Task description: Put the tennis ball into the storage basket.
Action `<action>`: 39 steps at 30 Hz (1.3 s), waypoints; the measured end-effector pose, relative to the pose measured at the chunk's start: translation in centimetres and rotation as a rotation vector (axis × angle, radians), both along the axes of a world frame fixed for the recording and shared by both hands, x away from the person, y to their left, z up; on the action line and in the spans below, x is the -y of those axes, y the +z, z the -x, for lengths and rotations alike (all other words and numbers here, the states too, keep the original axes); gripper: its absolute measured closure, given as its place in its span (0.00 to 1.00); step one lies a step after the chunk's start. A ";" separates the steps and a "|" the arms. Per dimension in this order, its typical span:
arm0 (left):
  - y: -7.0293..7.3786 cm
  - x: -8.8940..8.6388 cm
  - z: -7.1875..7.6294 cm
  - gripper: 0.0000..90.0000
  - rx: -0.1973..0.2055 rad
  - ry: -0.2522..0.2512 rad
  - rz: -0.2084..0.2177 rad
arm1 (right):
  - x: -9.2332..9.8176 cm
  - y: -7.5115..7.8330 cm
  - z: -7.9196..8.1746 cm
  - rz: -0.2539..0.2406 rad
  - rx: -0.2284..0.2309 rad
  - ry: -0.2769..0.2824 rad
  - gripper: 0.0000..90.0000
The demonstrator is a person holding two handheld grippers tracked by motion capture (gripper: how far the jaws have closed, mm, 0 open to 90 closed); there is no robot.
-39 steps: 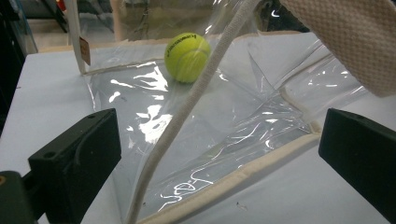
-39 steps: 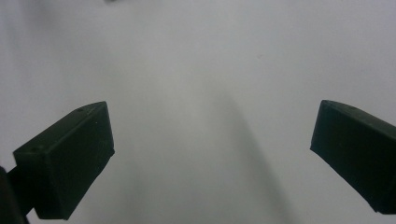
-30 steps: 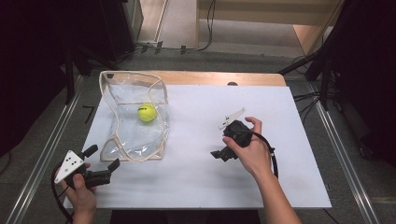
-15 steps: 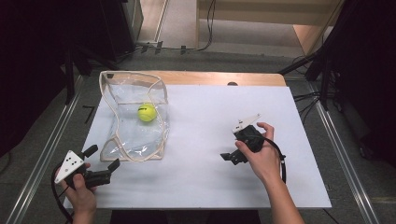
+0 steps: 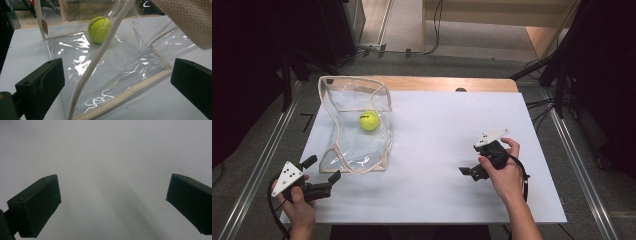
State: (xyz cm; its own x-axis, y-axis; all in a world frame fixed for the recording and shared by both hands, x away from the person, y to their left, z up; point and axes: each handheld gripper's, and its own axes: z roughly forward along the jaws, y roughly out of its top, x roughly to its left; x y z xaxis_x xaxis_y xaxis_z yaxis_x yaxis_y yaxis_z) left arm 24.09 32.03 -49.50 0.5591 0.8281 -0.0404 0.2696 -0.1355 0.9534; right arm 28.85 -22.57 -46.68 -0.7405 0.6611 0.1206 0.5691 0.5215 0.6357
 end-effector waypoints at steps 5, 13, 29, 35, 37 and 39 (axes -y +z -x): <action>0.0 0.1 0.0 0.00 -0.001 0.002 -0.009 | 1.2 -0.2 0.6 -0.022 0.020 -0.011 0.00; 0.0 0.1 0.0 0.00 -0.001 0.005 -0.010 | 3.4 -0.9 1.7 -0.056 0.038 -0.042 0.00; -0.1 0.2 0.2 0.00 0.003 0.009 -0.024 | 8.1 -2.8 3.9 -0.152 0.094 -0.126 0.00; -0.1 0.2 0.2 0.00 0.004 0.002 -0.029 | 10.0 -3.2 4.8 -0.212 0.121 -0.175 0.00; -0.1 0.2 0.2 0.00 0.005 0.007 -0.027 | 10.7 -3.4 5.0 -0.229 0.135 -0.186 0.00; 0.0 0.2 0.2 0.00 0.005 0.003 -0.025 | 11.2 -3.5 5.3 -0.239 0.141 -0.203 0.00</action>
